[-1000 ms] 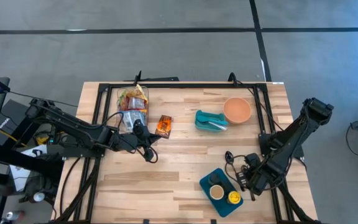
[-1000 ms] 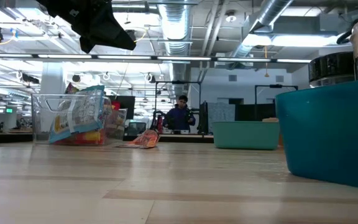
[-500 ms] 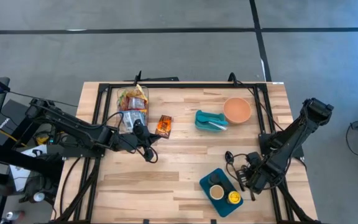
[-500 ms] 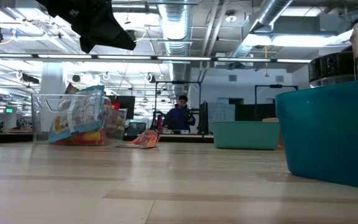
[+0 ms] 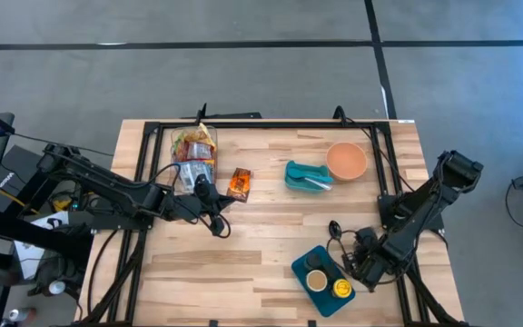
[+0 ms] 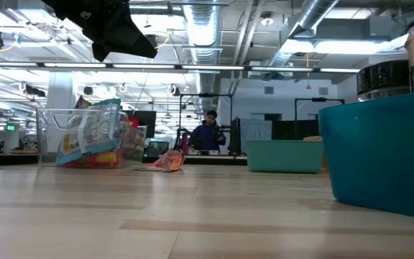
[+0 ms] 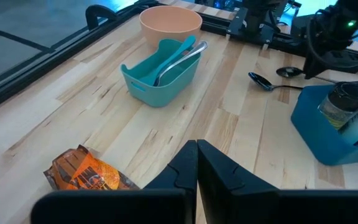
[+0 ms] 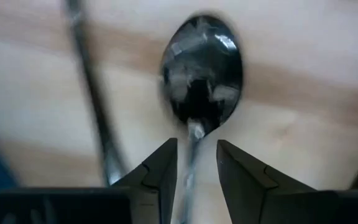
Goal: Pick & Place Food Item
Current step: Put the right black spoon into the green bin
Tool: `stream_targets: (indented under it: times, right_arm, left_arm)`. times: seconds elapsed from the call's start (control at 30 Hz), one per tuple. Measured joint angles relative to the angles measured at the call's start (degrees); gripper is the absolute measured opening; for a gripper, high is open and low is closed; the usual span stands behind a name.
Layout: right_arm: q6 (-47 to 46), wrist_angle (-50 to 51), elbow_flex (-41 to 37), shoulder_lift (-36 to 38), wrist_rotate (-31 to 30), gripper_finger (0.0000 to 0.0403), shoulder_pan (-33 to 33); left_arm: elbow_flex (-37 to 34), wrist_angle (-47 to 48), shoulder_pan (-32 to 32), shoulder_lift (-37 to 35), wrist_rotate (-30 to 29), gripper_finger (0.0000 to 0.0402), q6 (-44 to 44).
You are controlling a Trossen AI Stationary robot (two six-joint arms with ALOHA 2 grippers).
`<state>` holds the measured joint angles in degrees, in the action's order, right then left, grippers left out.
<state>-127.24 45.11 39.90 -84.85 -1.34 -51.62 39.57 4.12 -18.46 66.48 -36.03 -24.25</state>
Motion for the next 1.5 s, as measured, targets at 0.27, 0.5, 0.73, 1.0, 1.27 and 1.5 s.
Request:
stream_targets:
  times: [0.27,0.5,0.73,1.0,1.27,1.5]
  right_arm:
    - [1.29,-0.17,1.03,-0.73,0.06,0.0107,0.00]
    - [1.22,0.28,0.98,-0.76,0.26,0.0107,0.71]
    - [1.22,0.30,0.98,-0.76,0.26,0.0107,0.76]
    - [1.19,0.30,0.98,-0.76,0.26,0.0107,0.76]
    - [-0.25,0.31,0.98,-0.76,0.08,0.0107,0.68]
    - [-0.33,0.28,0.98,-0.76,0.06,0.0107,0.68]
  left_arm:
    - [0.00,0.00,0.00,0.00,0.02,0.0001,0.00]
    - [0.00,0.04,-0.01,0.00,0.02,0.0001,0.00]
    - [0.00,0.06,0.00,0.00,0.02,0.0001,0.00]
    - [0.00,0.07,0.00,0.00,0.02,0.0001,0.00]
    - [0.00,0.07,0.00,0.00,0.02,0.0001,-0.02]
    - [0.00,0.07,0.00,0.00,0.02,0.0001,-0.02]
